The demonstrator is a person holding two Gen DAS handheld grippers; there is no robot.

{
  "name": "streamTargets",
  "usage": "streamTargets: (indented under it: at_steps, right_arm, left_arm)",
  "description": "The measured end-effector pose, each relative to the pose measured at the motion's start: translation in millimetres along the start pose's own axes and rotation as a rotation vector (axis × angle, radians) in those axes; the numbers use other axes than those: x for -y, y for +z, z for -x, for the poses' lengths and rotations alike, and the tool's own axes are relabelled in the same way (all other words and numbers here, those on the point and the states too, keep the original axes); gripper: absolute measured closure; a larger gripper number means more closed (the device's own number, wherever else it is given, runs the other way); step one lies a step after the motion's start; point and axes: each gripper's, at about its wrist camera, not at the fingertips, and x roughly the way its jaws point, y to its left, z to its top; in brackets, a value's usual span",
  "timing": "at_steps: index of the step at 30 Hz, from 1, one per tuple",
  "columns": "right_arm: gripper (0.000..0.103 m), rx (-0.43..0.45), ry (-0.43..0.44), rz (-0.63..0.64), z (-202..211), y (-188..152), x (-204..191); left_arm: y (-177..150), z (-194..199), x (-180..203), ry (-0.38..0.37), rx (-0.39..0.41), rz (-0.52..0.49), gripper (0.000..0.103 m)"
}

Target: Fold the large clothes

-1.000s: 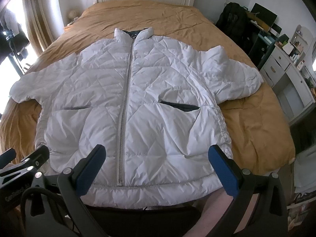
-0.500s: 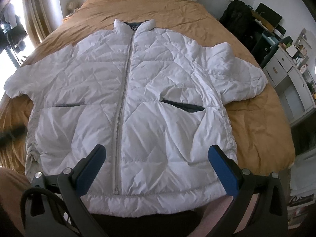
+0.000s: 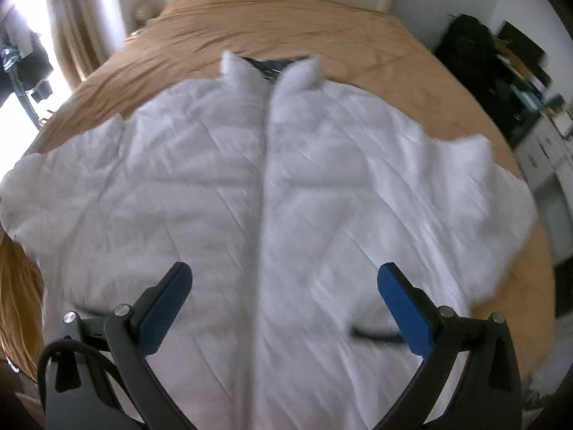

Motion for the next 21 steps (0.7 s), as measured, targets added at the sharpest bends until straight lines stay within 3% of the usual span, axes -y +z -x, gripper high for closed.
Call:
streamTargets:
  at_steps: [4, 7, 10, 11, 12, 14, 15, 16, 17, 18, 20, 21]
  right_arm:
    - [0.000, -0.001, -0.013, 0.056, -34.8, 22.7, -30.1]
    - [0.000, -0.010, -0.014, 0.090, -58.8, 31.1, -46.0]
    - [0.000, -0.034, -0.038, 0.097, -77.5, 41.0, -44.0]
    - [0.000, -0.040, -0.041, 0.085, -82.9, 46.1, -38.6]
    - [0.000, -0.043, -0.032, 0.073, -84.9, 48.4, -33.9]
    - [0.002, -0.038, 0.032, -0.005, -90.1, 57.0, -13.5]
    - [0.008, -0.038, 0.057, -0.036, -94.5, 59.7, -7.0]
    - [0.029, -0.060, 0.095, -0.071, -106.9, 61.7, 2.8]
    - [0.040, -0.085, 0.112, -0.086, -116.8, 63.0, 5.4]
    - [0.060, -0.156, 0.128, -0.108, -139.8, 61.1, 11.5]
    - [0.061, -0.208, 0.159, -0.136, -166.4, 55.0, 17.5]
    - [0.061, -0.185, 0.175, -0.142, -172.5, 51.9, 20.4]
  left_arm:
    - [23.6, -45.2, -14.8, -0.101, -0.034, 0.094, 0.007]
    - [32.4, -74.9, -20.4, -0.046, -0.051, 0.120, 0.010]
    - [32.8, -71.4, -11.1, 0.087, 0.041, 0.075, 0.046]
    - [34.5, -67.1, -7.6, 0.063, 0.050, 0.070, 0.075]
    - [37.0, -62.5, -6.8, 0.025, 0.048, 0.070, 0.091]
    - [43.9, -46.2, 0.0, 0.013, 0.063, 0.064, 0.094]
    - [46.9, -36.7, 3.7, 0.012, 0.077, 0.050, 0.095]
    - [49.3, -23.7, 6.7, 0.013, 0.101, 0.033, 0.095]
    - [51.4, -8.1, 11.7, 0.006, 0.128, 0.022, 0.095]
    - [52.2, 7.8, 17.1, -0.012, 0.153, 0.017, 0.095]
    - [53.0, 51.1, 23.5, -0.062, 0.214, 0.010, 0.095]
    - [52.6, 72.3, 29.4, -0.081, 0.243, 0.000, 0.095]
